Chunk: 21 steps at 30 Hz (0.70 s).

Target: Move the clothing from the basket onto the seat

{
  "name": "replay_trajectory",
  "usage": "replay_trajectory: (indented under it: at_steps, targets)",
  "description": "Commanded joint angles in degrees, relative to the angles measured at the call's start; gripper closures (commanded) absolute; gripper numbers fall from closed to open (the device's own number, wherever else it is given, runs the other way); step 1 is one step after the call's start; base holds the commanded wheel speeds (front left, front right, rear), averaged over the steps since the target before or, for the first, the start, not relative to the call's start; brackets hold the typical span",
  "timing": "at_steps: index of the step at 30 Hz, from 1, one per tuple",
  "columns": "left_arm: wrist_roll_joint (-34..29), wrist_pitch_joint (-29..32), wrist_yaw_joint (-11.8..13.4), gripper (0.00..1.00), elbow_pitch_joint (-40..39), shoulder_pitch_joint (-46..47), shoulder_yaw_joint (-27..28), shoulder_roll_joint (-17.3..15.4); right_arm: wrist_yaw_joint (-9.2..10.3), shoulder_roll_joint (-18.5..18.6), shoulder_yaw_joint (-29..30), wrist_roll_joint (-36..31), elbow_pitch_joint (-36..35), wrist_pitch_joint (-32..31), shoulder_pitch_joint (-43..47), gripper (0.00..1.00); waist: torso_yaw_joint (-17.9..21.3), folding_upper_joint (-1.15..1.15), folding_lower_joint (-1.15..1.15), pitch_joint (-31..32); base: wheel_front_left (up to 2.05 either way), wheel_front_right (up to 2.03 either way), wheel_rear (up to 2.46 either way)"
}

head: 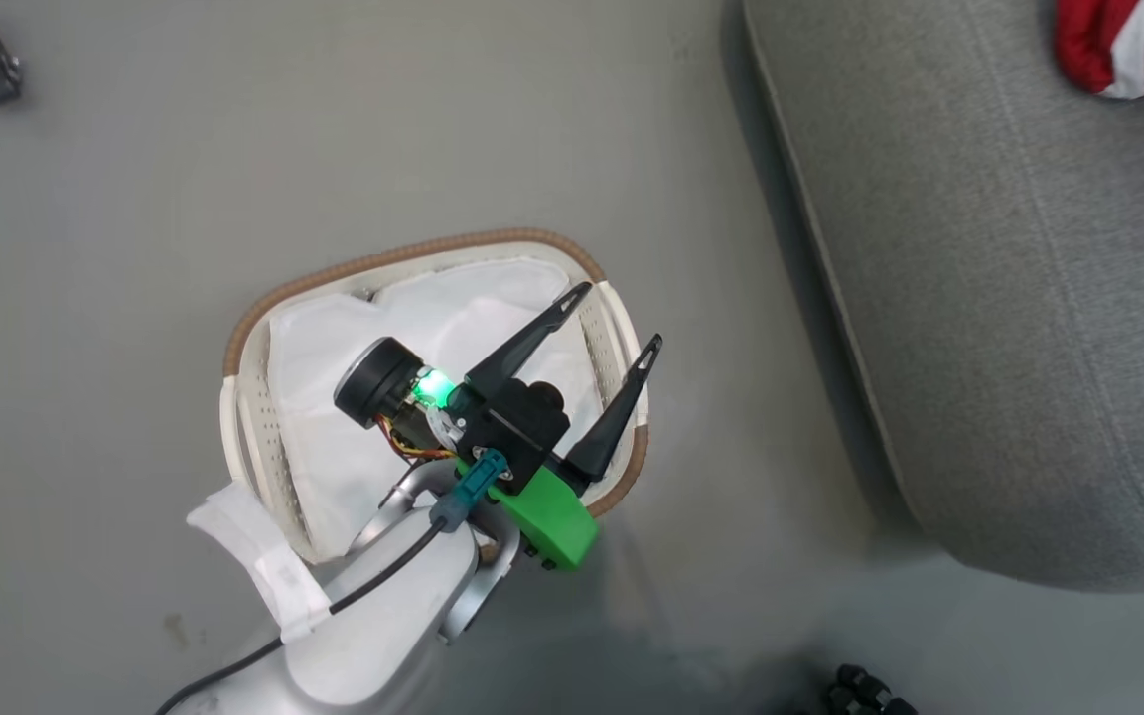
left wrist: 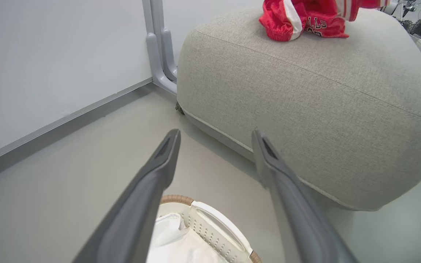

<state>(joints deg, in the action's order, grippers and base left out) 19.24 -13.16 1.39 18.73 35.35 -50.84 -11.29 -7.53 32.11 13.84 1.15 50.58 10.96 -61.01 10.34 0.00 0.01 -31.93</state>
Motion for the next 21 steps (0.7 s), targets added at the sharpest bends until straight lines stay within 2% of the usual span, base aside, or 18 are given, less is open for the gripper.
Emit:
replay_trajectory:
  at_steps: [1,9,11,12,21]
  targets:
    - [-0.51,0.10,0.36,0.00,-0.36,1.12,0.08,-0.52,0.08,-0.78,0.49,-0.88,1.21,1.13,1.10,1.00,-1.04,0.00,-0.01,-3.50,0.00,0.00,0.00]
    - [-0.20,0.97,0.82,0.00,-1.20,0.55,0.00,-2.17,0.08,-6.26,2.51,-1.73,6.78,3.94,4.29,1.00,1.73,0.00,-0.01,-3.45,0.00,0.00,0.00]
    - [0.18,1.23,0.96,0.00,-1.25,0.21,0.06,-2.47,0.08,-7.30,2.84,-1.20,6.37,4.24,4.83,0.51,2.43,0.00,-0.01,-3.01,0.00,0.00,0.00]
    - [0.33,1.25,1.08,0.00,-1.27,0.03,0.08,-2.58,0.08,-7.65,2.80,-1.13,5.71,4.24,5.60,0.00,2.74,0.00,-0.01,-2.77,0.00,0.00,0.00]
    - [1.84,0.45,1.46,0.00,-1.08,-1.08,0.80,-2.73,0.08,-11.50,1.01,0.96,-6.10,4.30,15.57,0.00,4.53,0.00,-0.01,0.81,0.00,0.00,0.00]
